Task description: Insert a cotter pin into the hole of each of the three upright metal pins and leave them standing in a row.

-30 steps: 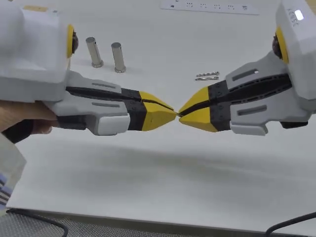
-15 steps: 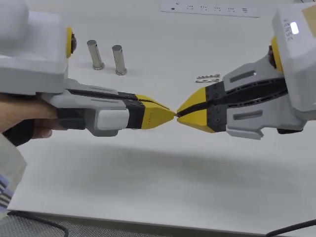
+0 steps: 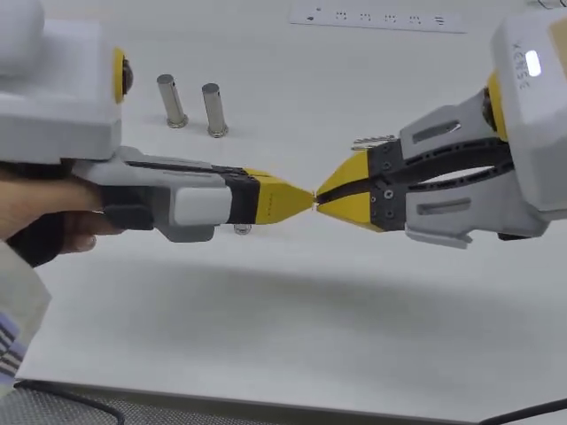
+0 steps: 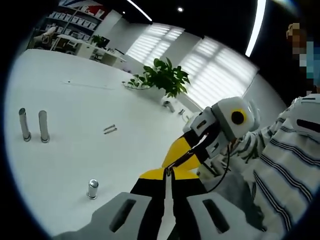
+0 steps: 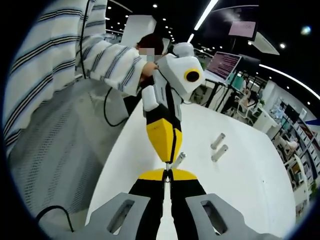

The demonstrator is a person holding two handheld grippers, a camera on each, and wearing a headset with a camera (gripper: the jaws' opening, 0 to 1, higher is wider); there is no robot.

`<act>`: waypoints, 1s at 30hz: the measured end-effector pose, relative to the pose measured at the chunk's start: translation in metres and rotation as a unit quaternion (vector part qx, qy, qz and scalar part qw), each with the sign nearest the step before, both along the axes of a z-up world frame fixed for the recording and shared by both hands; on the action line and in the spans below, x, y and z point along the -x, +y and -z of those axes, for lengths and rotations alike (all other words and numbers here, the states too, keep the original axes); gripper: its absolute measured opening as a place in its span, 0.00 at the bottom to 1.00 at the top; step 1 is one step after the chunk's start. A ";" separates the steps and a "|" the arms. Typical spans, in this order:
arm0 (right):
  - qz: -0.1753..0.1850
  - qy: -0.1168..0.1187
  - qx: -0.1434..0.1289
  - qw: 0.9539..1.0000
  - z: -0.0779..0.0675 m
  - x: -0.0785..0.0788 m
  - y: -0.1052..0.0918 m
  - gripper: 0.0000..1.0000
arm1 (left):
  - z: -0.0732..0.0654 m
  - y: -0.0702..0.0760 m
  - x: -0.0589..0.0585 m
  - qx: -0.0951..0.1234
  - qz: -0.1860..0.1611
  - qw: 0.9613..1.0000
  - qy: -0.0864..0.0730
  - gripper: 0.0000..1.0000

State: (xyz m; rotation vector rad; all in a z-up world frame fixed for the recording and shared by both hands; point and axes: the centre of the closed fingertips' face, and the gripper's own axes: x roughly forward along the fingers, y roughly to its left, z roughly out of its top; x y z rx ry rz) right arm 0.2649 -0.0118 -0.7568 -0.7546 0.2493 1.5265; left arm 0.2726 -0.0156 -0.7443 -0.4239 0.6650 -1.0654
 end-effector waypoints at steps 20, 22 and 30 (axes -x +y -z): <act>0.003 -0.013 0.001 1.000 -0.002 -0.001 0.000 0.04 | 0.004 -0.002 0.002 0.005 -0.002 1.000 0.029 0.01; 0.003 -0.015 0.001 1.000 -0.001 -0.001 0.000 0.04 | 0.004 -0.002 0.002 0.006 -0.004 0.999 0.032 0.01; 0.002 -0.022 0.004 1.000 -0.001 -0.001 -0.001 0.04 | 0.004 -0.003 0.002 0.008 -0.006 0.999 0.045 0.01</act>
